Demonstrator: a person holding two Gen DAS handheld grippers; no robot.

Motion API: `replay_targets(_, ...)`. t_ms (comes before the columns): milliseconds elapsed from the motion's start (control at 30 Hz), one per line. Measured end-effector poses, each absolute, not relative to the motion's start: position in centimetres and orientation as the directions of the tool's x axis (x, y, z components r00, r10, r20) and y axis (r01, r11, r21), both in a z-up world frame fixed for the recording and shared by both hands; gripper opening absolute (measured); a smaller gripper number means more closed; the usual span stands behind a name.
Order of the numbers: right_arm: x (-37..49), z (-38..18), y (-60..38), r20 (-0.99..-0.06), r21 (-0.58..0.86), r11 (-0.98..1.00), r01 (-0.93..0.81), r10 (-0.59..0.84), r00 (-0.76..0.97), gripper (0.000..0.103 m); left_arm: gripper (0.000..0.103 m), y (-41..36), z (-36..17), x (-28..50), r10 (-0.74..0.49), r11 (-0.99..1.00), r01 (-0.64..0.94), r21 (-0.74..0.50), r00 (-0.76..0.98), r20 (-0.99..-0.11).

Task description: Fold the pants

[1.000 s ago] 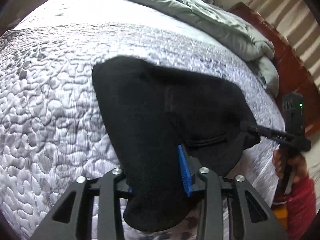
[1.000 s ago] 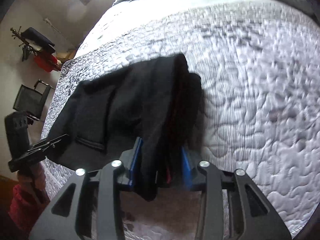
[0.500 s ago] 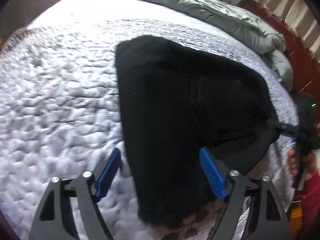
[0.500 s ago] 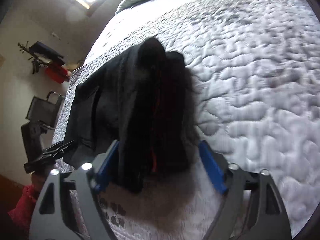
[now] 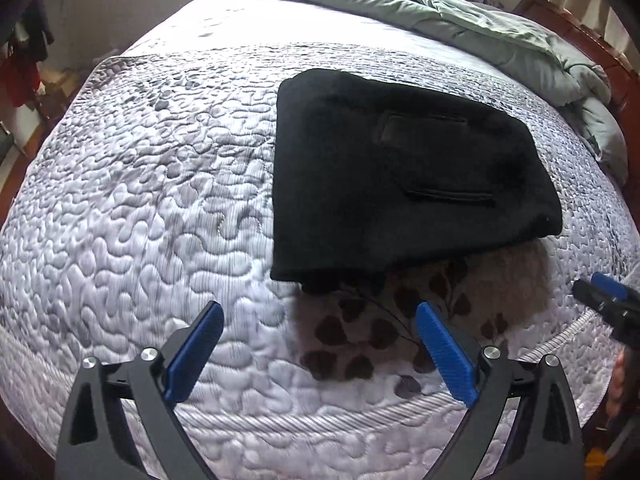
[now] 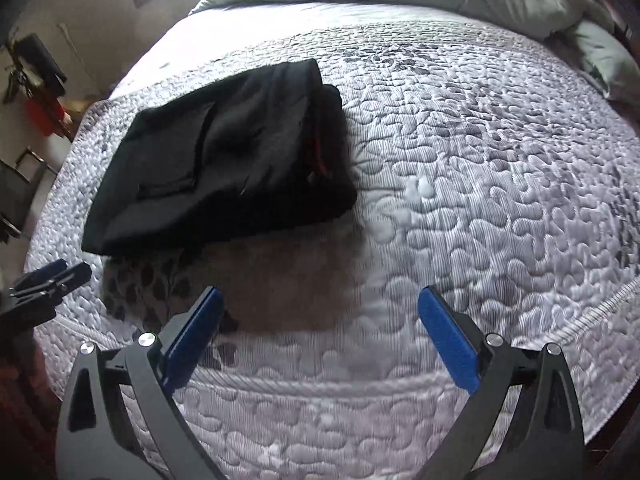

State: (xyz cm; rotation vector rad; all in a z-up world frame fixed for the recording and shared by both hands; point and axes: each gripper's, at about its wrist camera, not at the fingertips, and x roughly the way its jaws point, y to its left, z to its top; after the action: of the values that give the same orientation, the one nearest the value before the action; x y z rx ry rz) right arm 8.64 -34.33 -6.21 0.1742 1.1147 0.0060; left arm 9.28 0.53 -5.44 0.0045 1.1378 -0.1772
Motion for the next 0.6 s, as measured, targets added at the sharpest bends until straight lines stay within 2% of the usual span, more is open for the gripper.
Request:
replay_targets(333,7.2,-4.8,-32.1,-0.892,0.147,0.986,0.078,0.098,0.441,0.097,0.097,-0.1,-3.8,8.0,-0.153,0.986,0.122,-0.113,0.406,-0.901)
replay_targets(600,7.1,-3.4,-31.9,-0.886,0.137,0.988,0.07,0.091,0.454,0.098,0.097,-0.4,-2.8,7.8,-0.13,0.987,0.146,-0.074,0.424,-0.897)
